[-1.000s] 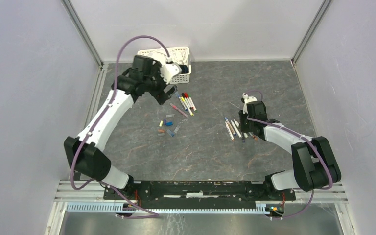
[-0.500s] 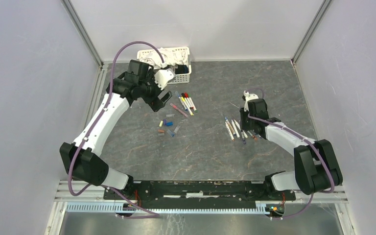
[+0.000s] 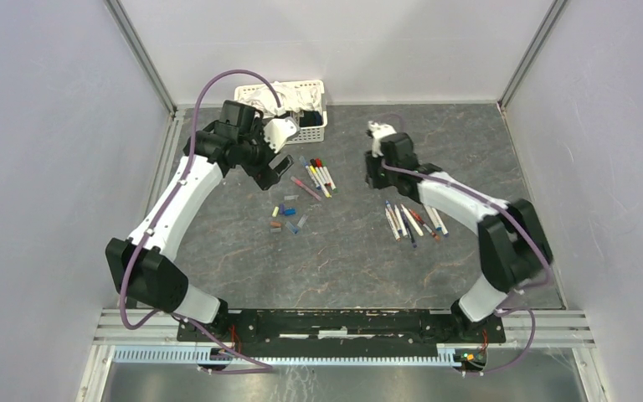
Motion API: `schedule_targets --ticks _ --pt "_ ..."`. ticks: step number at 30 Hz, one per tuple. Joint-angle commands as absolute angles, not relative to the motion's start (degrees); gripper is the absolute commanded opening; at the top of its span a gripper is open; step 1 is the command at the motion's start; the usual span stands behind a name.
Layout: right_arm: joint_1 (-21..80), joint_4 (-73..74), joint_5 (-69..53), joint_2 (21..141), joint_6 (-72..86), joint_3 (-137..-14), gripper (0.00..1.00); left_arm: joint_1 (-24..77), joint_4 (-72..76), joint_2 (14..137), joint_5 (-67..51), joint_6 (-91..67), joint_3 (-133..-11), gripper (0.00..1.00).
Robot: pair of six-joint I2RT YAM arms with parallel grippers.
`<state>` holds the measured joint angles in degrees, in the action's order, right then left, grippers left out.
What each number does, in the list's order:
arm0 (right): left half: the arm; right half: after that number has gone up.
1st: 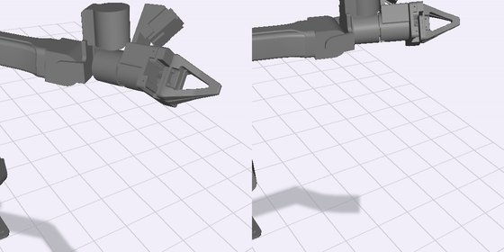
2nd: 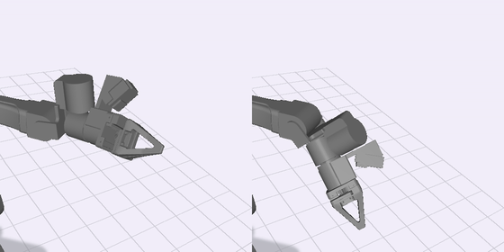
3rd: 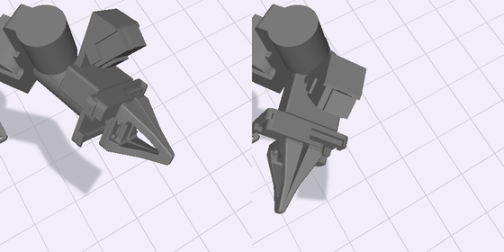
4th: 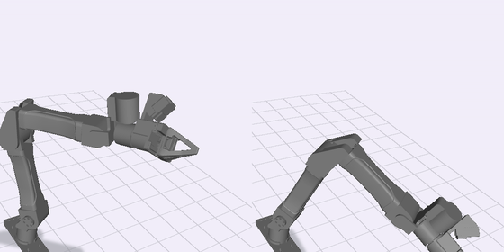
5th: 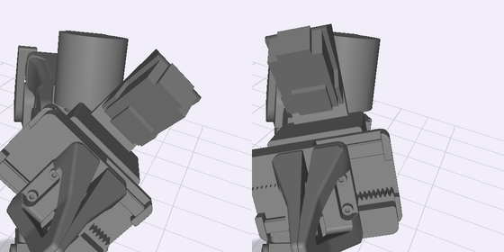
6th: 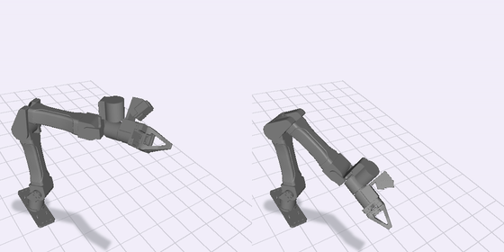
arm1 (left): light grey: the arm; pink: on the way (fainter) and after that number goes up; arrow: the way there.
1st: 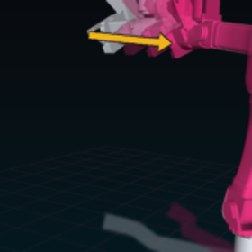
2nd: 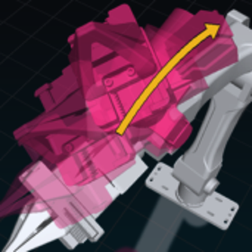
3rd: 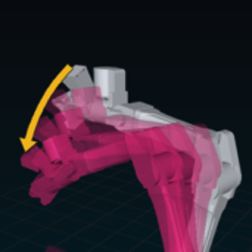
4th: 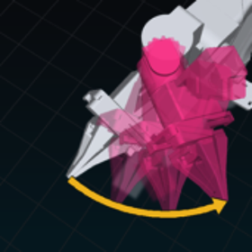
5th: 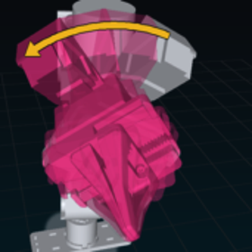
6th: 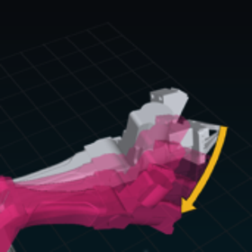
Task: Open the pen caps
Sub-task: Place the pen at the center of the board.
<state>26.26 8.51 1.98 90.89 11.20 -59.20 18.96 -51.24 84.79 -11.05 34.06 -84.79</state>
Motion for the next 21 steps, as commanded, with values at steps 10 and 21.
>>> schedule_targets --ticks 10,21 --pt "34.5 10.4 -0.7 119.9 10.1 -89.4 0.35 18.4 -40.1 82.5 -5.7 25.8 -76.7 1.00" --pt "34.8 11.6 3.3 128.0 10.0 -94.4 0.28 18.3 -40.7 80.5 -6.1 25.7 -77.9 1.00"
